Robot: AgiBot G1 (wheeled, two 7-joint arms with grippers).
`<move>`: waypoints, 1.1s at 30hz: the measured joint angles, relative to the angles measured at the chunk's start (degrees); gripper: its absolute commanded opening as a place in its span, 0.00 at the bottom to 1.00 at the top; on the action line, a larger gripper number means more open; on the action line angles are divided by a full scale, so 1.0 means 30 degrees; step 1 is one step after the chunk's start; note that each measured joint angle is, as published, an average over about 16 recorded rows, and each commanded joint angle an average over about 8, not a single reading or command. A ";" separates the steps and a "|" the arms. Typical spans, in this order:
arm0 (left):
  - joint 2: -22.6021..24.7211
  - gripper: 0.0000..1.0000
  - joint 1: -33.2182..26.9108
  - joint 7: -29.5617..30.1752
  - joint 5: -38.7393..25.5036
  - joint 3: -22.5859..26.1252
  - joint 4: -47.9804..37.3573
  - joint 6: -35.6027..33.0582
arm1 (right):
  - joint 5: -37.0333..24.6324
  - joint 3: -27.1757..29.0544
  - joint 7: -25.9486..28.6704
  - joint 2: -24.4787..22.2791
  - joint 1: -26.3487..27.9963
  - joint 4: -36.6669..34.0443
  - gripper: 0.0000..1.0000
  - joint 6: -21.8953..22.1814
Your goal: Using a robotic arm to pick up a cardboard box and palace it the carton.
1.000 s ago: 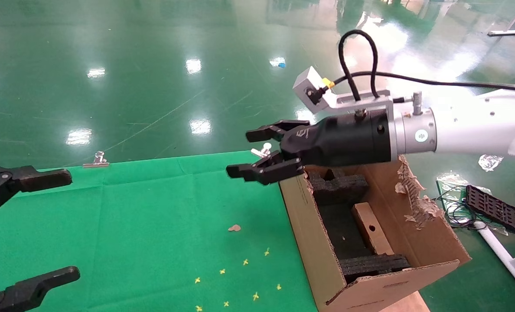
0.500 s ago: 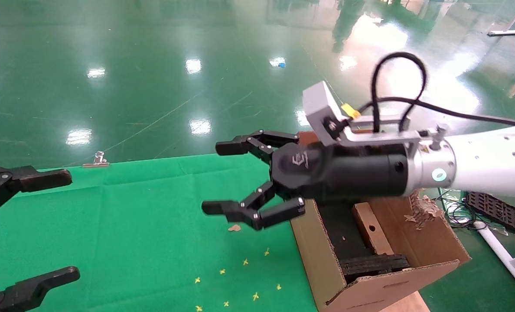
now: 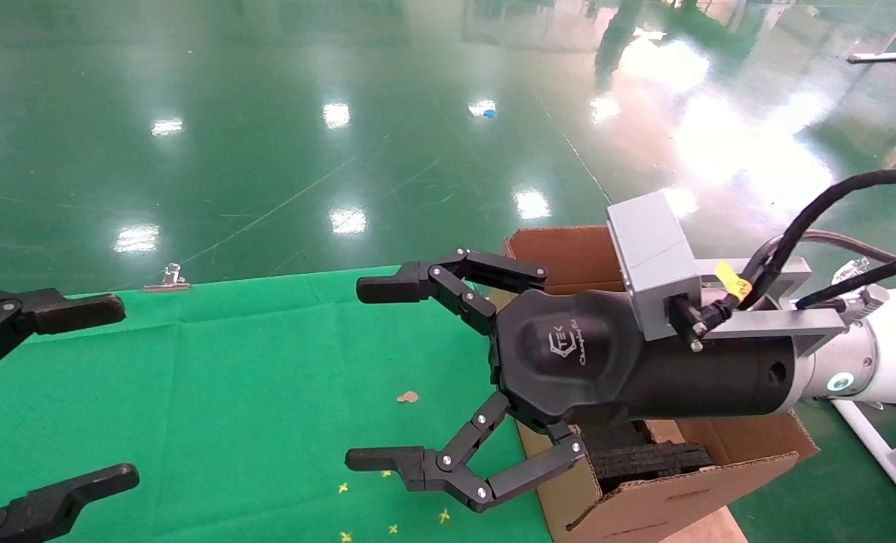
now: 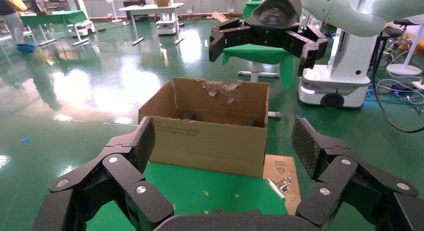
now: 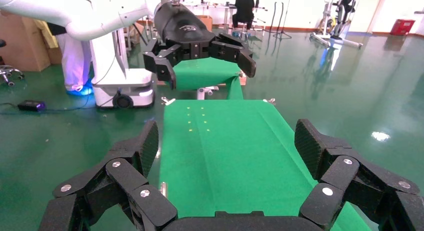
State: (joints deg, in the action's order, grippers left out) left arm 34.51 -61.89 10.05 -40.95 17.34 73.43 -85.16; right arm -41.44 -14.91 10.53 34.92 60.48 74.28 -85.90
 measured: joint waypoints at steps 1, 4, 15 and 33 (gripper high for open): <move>0.0000 1.00 0.0000 0.0000 0.0001 0.0000 0.0000 0.0001 | 0.0040 0.0103 -0.0036 -0.0011 -0.0096 0.0072 1.00 -0.0021; -0.0001 1.00 0.0001 -0.0001 0.0002 0.0000 -0.0001 0.0002 | 0.0098 0.0253 -0.0082 -0.0029 -0.0238 0.0173 1.00 -0.0052; -0.0001 1.00 0.0001 0.0000 0.0003 0.0001 -0.0002 0.0003 | -0.0002 -0.0065 0.0007 -0.0006 0.0066 -0.0041 1.00 0.0004; -0.0001 1.00 0.0001 0.0001 0.0003 0.0001 -0.0002 0.0001 | -0.0121 -0.0326 0.0065 0.0022 0.0314 -0.0213 1.00 0.0061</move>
State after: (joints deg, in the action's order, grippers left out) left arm 34.50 -61.89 10.05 -40.94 17.35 73.42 -85.16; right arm -41.80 -15.89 10.73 34.98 61.43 73.64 -85.72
